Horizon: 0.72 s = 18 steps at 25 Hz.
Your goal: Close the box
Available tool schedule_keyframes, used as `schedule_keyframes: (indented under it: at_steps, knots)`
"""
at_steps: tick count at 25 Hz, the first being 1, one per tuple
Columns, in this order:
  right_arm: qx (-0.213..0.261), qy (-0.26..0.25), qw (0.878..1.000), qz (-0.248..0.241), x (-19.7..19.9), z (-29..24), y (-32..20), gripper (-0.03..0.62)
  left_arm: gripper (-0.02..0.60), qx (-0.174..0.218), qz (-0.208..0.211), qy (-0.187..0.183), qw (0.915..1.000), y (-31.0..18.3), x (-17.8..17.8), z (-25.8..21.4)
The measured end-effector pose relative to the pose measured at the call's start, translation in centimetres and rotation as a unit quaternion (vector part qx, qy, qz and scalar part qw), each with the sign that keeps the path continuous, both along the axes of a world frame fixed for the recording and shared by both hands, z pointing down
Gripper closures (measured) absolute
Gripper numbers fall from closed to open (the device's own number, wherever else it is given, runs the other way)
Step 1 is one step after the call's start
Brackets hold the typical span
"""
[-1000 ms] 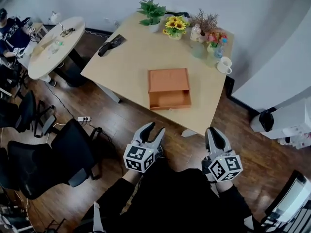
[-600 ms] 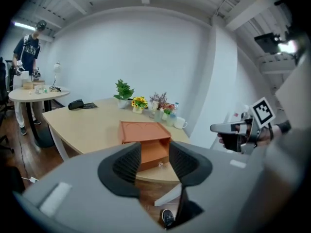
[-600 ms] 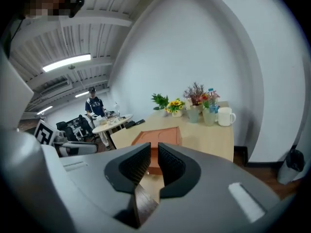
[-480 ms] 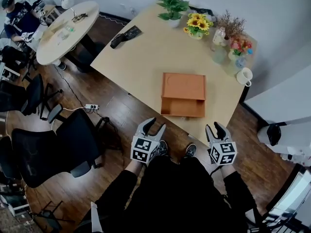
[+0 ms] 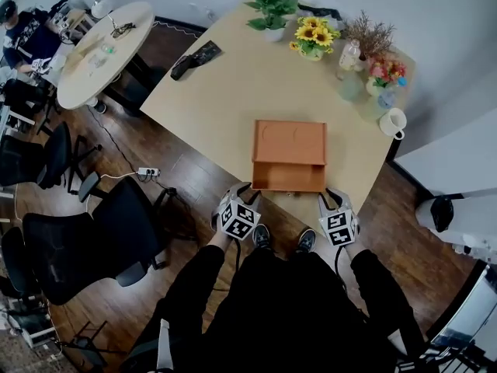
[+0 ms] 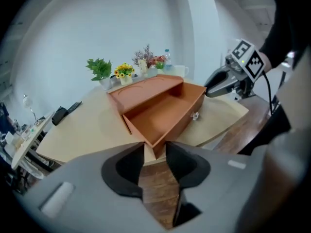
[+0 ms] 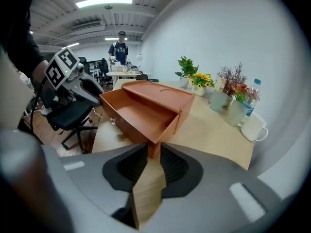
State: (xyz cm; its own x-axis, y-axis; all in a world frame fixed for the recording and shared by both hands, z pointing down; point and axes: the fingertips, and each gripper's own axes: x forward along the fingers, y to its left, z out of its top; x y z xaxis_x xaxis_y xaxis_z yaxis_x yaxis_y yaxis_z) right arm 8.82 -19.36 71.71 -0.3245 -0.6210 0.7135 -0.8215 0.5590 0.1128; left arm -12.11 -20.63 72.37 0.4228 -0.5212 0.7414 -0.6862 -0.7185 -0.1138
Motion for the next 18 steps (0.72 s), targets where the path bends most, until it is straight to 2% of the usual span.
schedule_keyframes:
  at_steps: [1,11,13,15,16,17,18]
  knots:
    - [0.002,-0.004,1.0,0.002,-0.1,0.0,-0.2,0.522,0.462,0.0,-0.008,0.005,1.0,-0.3,0.0,0.0]
    - [0.004,-0.011,1.0,0.028,0.2,-0.3,-5.5,0.522,0.466,-0.009,-0.03,0.011,0.9994,-5.8,0.4,0.0]
    - [0.003,-0.012,0.999,0.029,0.2,-0.3,-5.7,0.522,0.465,-0.007,-0.029,0.006,0.9995,-5.9,0.4,0.0]
    - [0.006,0.01,1.0,0.007,0.2,-0.1,-5.5,0.514,0.463,0.001,-0.027,-0.015,0.9995,-5.7,0.1,0.2]
    - [0.006,0.029,0.999,-0.017,0.2,0.1,-5.5,0.411,0.42,0.007,-0.019,-0.032,0.9993,-5.7,0.0,0.6]
    - [0.001,0.045,0.998,-0.045,0.1,0.5,-5.4,0.283,0.309,0.012,-0.004,-0.049,0.9987,-5.6,-0.1,1.0]
    - [-0.005,0.053,0.996,-0.071,0.0,0.8,-5.5,0.226,0.246,0.015,0.017,-0.061,0.9978,-5.6,-0.1,1.5]
